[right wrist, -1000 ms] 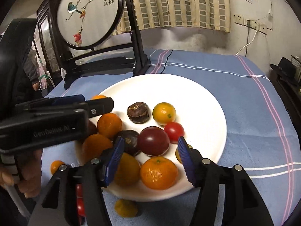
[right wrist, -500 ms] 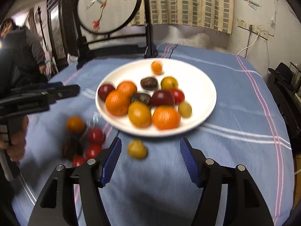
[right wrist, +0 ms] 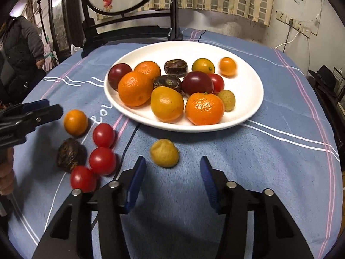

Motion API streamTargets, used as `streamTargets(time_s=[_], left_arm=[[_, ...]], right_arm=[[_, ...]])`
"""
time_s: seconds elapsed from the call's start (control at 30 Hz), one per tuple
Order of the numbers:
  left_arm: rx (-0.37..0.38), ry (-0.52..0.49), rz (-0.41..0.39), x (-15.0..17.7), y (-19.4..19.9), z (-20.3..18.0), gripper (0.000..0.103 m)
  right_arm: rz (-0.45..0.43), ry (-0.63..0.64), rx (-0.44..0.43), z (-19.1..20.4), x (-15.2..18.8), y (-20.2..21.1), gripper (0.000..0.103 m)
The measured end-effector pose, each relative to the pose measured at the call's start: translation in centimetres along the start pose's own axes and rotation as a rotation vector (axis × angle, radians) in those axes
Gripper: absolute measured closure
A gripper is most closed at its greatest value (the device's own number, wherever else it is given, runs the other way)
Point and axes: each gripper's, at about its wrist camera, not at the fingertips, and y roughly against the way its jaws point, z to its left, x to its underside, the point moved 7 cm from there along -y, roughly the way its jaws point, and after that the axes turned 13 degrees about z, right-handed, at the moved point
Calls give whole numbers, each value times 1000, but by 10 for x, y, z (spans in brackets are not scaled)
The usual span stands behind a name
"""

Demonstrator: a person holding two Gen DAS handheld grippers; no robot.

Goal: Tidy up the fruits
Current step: 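Place a yellow kumquat with the right tool while the left tool places an orange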

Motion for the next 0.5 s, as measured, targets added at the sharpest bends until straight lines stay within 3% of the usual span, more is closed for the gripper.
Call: streamTargets(time_s=[0.07, 0.17, 0.5], left_arm=[[1, 1, 3, 0, -2, 2, 25], [3, 4, 9, 1, -4, 1, 25], [-3, -32, 51, 5, -14, -17, 27]], right_arm=[[7, -3, 4, 0, -5, -7, 55], [-3, 5, -3, 4, -11, -11, 75], [-51, -29, -54, -9, 9, 18, 75]])
